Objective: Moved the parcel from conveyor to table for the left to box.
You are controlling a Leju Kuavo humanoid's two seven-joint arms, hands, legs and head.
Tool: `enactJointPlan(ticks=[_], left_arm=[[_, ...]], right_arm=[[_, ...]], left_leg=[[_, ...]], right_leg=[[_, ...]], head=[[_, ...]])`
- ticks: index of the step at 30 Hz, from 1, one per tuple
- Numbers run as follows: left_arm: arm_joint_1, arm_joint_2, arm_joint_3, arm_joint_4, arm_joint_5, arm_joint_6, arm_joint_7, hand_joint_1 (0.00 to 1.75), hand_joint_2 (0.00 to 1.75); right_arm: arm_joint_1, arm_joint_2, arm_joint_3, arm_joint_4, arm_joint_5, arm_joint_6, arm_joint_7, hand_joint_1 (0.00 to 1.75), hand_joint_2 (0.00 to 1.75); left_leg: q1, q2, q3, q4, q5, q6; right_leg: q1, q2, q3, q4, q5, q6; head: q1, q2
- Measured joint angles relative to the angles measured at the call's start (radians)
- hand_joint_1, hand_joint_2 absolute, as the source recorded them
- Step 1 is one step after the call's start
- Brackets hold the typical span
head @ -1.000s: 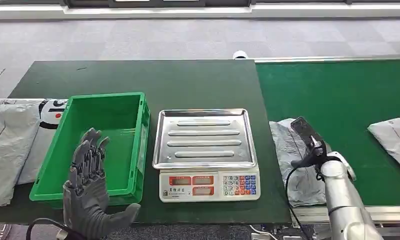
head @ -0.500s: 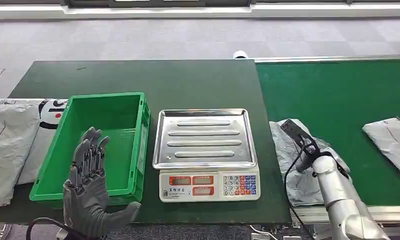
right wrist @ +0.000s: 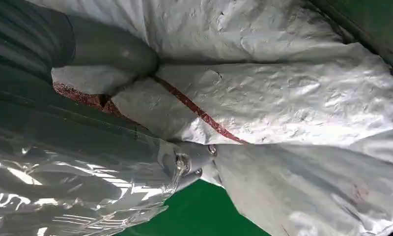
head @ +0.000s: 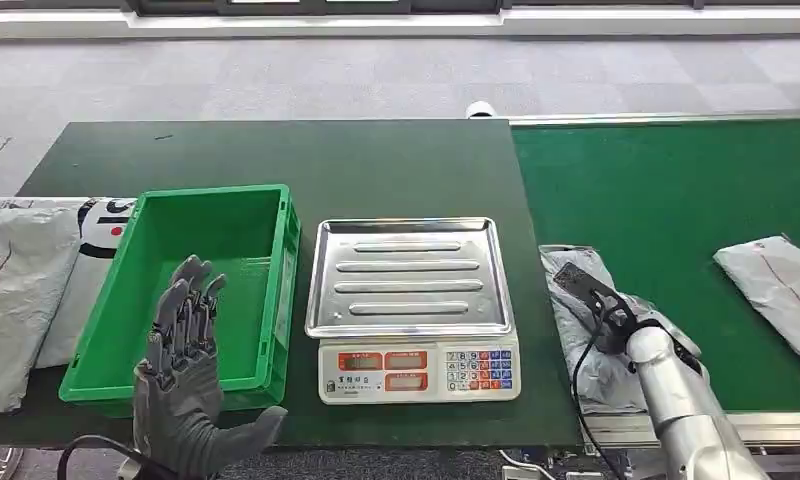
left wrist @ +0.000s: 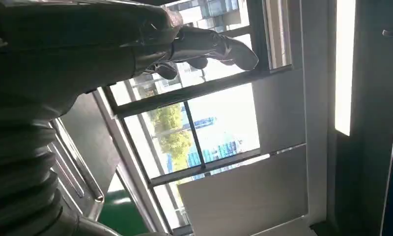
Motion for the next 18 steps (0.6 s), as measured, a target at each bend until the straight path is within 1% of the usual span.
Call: enactJointPlan(ticks=[13, 15, 18], left_arm=[[-0.008, -0.008, 0.004, 0.004, 0.000, -0.006, 0.003, 0.00, 1.75], [-0.010, -0.008, 0.005, 0.005, 0.000, -0.006, 0.003, 0.00, 1.75], [-0.007, -0.011, 0.009, 0.005, -0.003, -0.006, 0.003, 0.00, 1.75]], right_arm=[[0.043, 0.000, 0.000, -0.048, 0.007, 0.037, 0.005, 1.75, 1.75], [0.046, 0.002, 0.000, -0.057, 0.018, 0.023, 0.000, 1.75, 1.75], [0.054, 0.019, -0.004, -0.092, 0.041, -0.036, -0.005, 1.75, 1.75]], left_leg=[[0.000, 0.000, 0.000, 0.000, 0.000, 0.000], [0.000, 0.000, -0.001, 0.000, 0.000, 0.000], [0.000, 0.000, -0.001, 0.000, 0.000, 0.000]], right_leg=[[0.000, 0.000, 0.000, 0.000, 0.000, 0.000], [0.000, 0.000, 0.000, 0.000, 0.000, 0.000], [0.000, 0.000, 0.000, 0.000, 0.000, 0.000]], head=[[0.000, 0.000], [0.000, 0.000], [0.000, 0.000]])
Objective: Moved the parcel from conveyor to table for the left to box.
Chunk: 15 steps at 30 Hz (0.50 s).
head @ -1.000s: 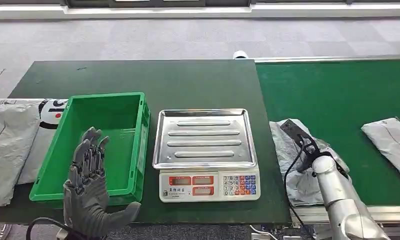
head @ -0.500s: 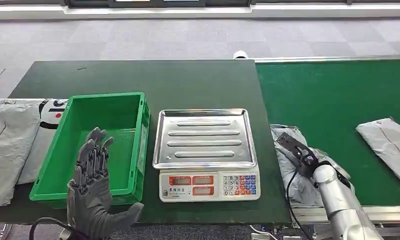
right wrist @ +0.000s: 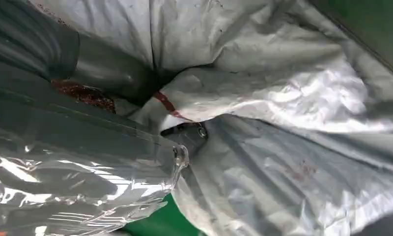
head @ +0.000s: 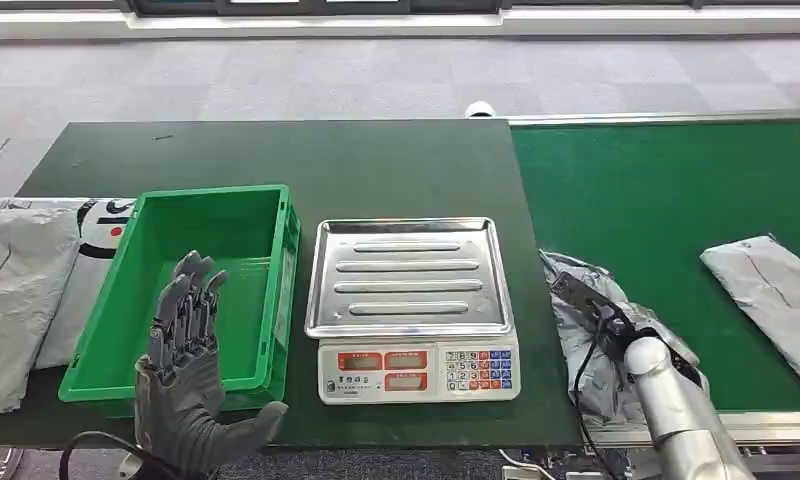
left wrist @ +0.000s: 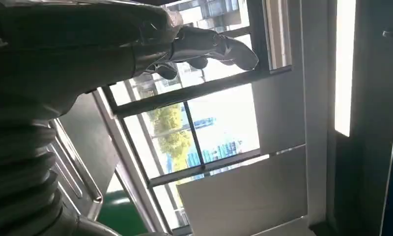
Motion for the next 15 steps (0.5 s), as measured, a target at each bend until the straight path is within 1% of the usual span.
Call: enactJointPlan(ticks=[4, 8, 12, 15], left_arm=[[0.025, -0.008, 0.013, -0.019, -0.012, 0.003, 0.000, 0.00, 1.75], [0.054, -0.011, 0.025, -0.043, -0.016, 0.016, -0.005, 0.00, 1.75], [0.071, -0.013, 0.027, -0.048, -0.024, 0.040, -0.018, 0.00, 1.75], [0.078, -0.013, 0.027, -0.048, -0.027, 0.048, -0.020, 0.00, 1.75]], right_arm=[[0.018, 0.031, -0.016, -0.108, 0.028, -0.106, -0.022, 1.75, 1.75], [0.063, 0.063, -0.024, -0.293, 0.014, -0.239, -0.072, 1.75, 1.75], [0.116, 0.097, -0.029, -0.462, 0.008, -0.300, -0.102, 1.75, 1.75], [0.143, 0.116, -0.030, -0.544, 0.008, -0.317, -0.110, 1.75, 1.75]], left_leg=[[0.000, 0.000, 0.000, 0.000, 0.000, 0.000], [0.000, 0.000, 0.000, 0.000, 0.000, 0.000], [0.000, 0.000, 0.000, 0.000, 0.000, 0.000], [0.000, 0.000, 0.000, 0.000, 0.000, 0.000]], right_leg=[[0.000, 0.000, 0.000, 0.000, 0.000, 0.000], [0.000, 0.000, 0.000, 0.000, 0.000, 0.000], [0.000, 0.000, 0.000, 0.000, -0.001, 0.000], [0.000, 0.000, 0.000, 0.000, -0.001, 0.000]], head=[[0.000, 0.000], [0.000, 0.000], [0.000, 0.000], [0.000, 0.000]])
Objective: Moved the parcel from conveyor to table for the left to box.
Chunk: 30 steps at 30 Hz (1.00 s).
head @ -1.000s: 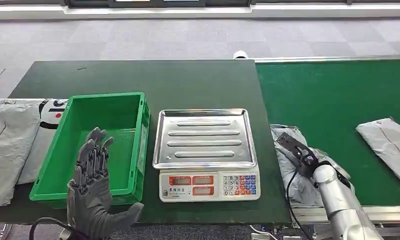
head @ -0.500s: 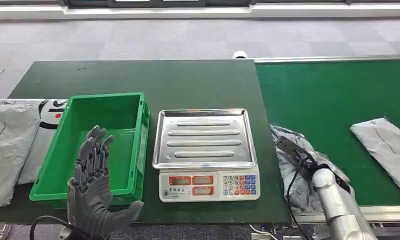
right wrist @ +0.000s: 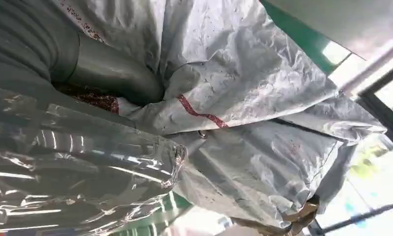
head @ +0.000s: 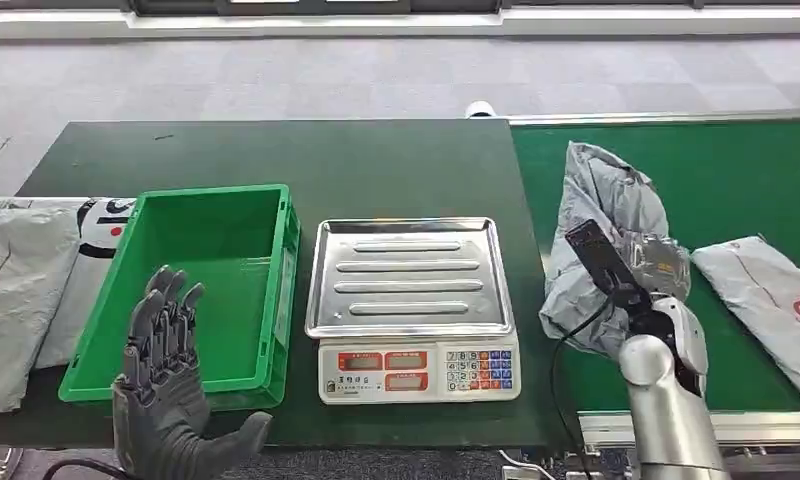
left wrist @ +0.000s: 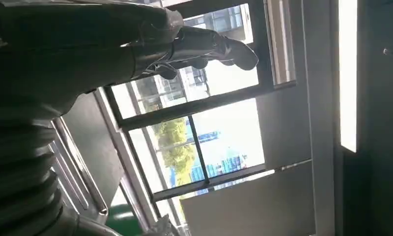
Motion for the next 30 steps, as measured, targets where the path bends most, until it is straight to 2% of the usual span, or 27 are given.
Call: enactJointPlan(ticks=[3, 8, 13, 26, 30], left_arm=[[0.003, 0.000, 0.000, 0.000, -0.001, 0.007, 0.000, 0.00, 1.75], [0.004, 0.003, 0.000, 0.000, 0.007, 0.034, -0.006, 0.00, 1.75], [0.004, 0.006, -0.001, 0.000, 0.010, 0.041, -0.007, 0.00, 1.75], [0.004, 0.010, -0.006, 0.000, 0.010, 0.041, -0.007, 0.00, 1.75], [0.001, 0.010, -0.009, 0.002, 0.016, 0.041, -0.007, 0.00, 1.75]], right_arm=[[0.017, 0.011, -0.002, -0.053, 0.002, -0.014, -0.010, 1.75, 1.75], [0.074, 0.040, -0.003, -0.188, 0.024, -0.121, -0.089, 1.75, 1.75], [0.111, 0.061, -0.003, -0.288, 0.024, -0.138, -0.104, 1.75, 1.75], [0.125, 0.074, -0.003, -0.338, 0.024, -0.138, -0.106, 1.75, 1.75], [0.126, 0.074, 0.006, -0.345, 0.007, -0.161, -0.147, 1.75, 1.75]], left_leg=[[0.000, 0.000, 0.000, 0.000, 0.000, 0.000], [0.000, -0.001, 0.000, 0.000, 0.000, 0.000], [0.000, 0.000, 0.001, 0.000, 0.000, 0.000], [0.000, 0.000, 0.001, 0.000, 0.000, 0.000], [0.000, 0.000, 0.001, 0.000, 0.000, 0.000]], right_leg=[[0.000, 0.000, 0.000, 0.000, 0.000, 0.000], [0.000, -0.001, 0.000, 0.000, 0.000, 0.000], [0.000, 0.000, 0.000, 0.000, 0.000, 0.000], [0.000, 0.000, 0.001, 0.000, 0.000, 0.000], [0.000, 0.000, 0.001, 0.000, 0.000, 0.000]], head=[[0.000, 0.000], [0.000, 0.000], [0.000, 0.000], [0.000, 0.000], [0.000, 0.000]])
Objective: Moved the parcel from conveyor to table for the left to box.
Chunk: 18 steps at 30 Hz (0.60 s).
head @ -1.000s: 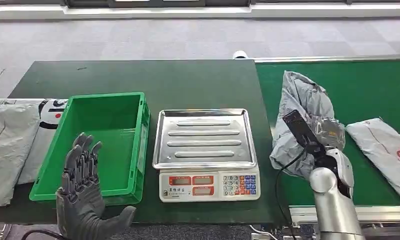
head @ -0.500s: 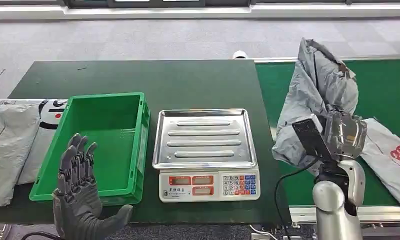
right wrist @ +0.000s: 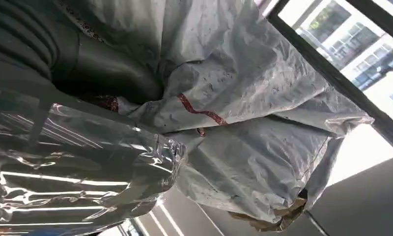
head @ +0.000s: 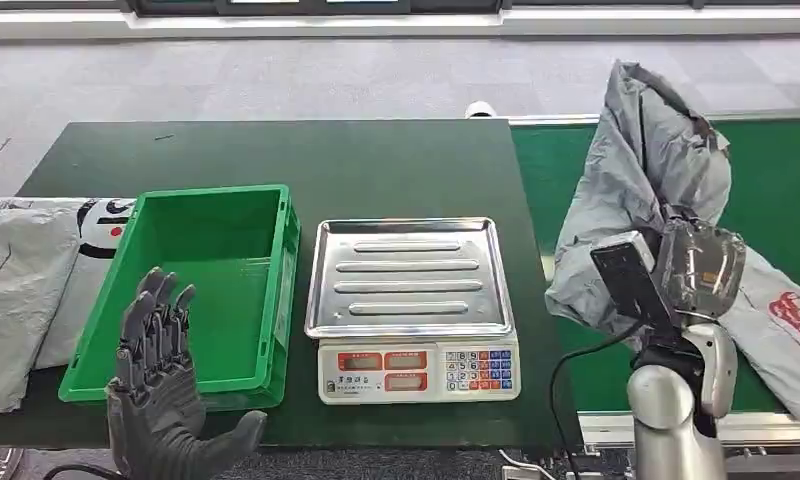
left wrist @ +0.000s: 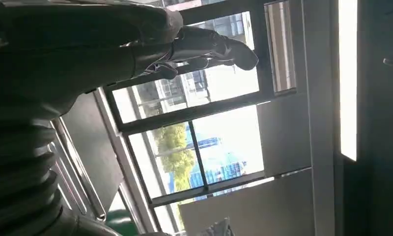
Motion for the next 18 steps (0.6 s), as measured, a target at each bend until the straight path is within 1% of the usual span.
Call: enactJointPlan(ticks=[4, 7, 9, 10, 11, 13, 18], left_arm=[[-0.023, -0.001, -0.012, 0.011, 0.001, -0.013, 0.000, 0.00, 1.75], [-0.045, -0.001, -0.016, 0.024, 0.006, -0.025, 0.000, 0.00, 1.75], [-0.055, -0.001, -0.019, 0.032, 0.023, -0.044, -0.004, 0.00, 1.75], [-0.062, -0.001, -0.022, 0.036, 0.024, -0.051, -0.006, 0.00, 1.75], [-0.070, -0.001, -0.026, 0.039, 0.027, -0.058, -0.006, 0.00, 1.75], [-0.089, -0.003, -0.032, 0.048, 0.032, -0.068, 0.003, 0.00, 1.75], [-0.127, -0.011, -0.040, 0.070, 0.034, -0.074, 0.021, 0.00, 1.75]], right_arm=[[-0.027, 0.004, 0.055, 0.013, -0.020, 0.053, -0.005, 1.75, 1.75], [-0.069, 0.007, 0.112, 0.066, -0.038, 0.098, -0.013, 1.75, 1.75], [-0.110, 0.008, 0.164, 0.123, -0.062, 0.158, -0.037, 1.75, 1.75], [-0.128, 0.008, 0.197, 0.159, -0.071, 0.184, -0.047, 1.75, 1.75], [-0.138, 0.010, 0.224, 0.185, -0.083, 0.192, -0.056, 1.75, 1.75], [-0.163, 0.022, 0.275, 0.243, -0.104, 0.203, -0.074, 1.75, 1.75], [-0.199, 0.045, 0.410, 0.369, -0.143, 0.206, -0.110, 1.75, 1.75]], left_leg=[[0.000, 0.001, -0.007, 0.000, 0.000, 0.000], [0.000, 0.001, -0.007, 0.000, 0.000, 0.000], [0.000, 0.001, -0.006, 0.000, 0.000, 0.000], [0.001, 0.002, -0.001, 0.000, 0.000, -0.001], [0.001, 0.002, 0.002, 0.000, 0.001, -0.001], [0.001, -0.001, 0.002, 0.000, 0.002, -0.001], [0.001, -0.001, 0.002, 0.000, 0.002, -0.001]], right_leg=[[0.000, 0.000, 0.000, 0.000, 0.000, 0.000], [0.000, 0.000, 0.002, 0.000, 0.000, 0.000], [0.000, 0.000, 0.002, 0.000, 0.000, -0.001], [0.000, 0.001, 0.002, 0.000, 0.000, -0.001], [0.001, 0.001, 0.002, 0.000, 0.001, -0.001], [0.001, 0.000, 0.002, 0.000, 0.001, -0.001], [0.001, 0.000, 0.002, 0.001, 0.001, -0.001]], head=[[0.000, 0.000], [0.000, 0.000], [0.000, 0.000], [0.000, 0.000], [0.000, 0.000], [0.000, 0.000], [0.000, 0.000]])
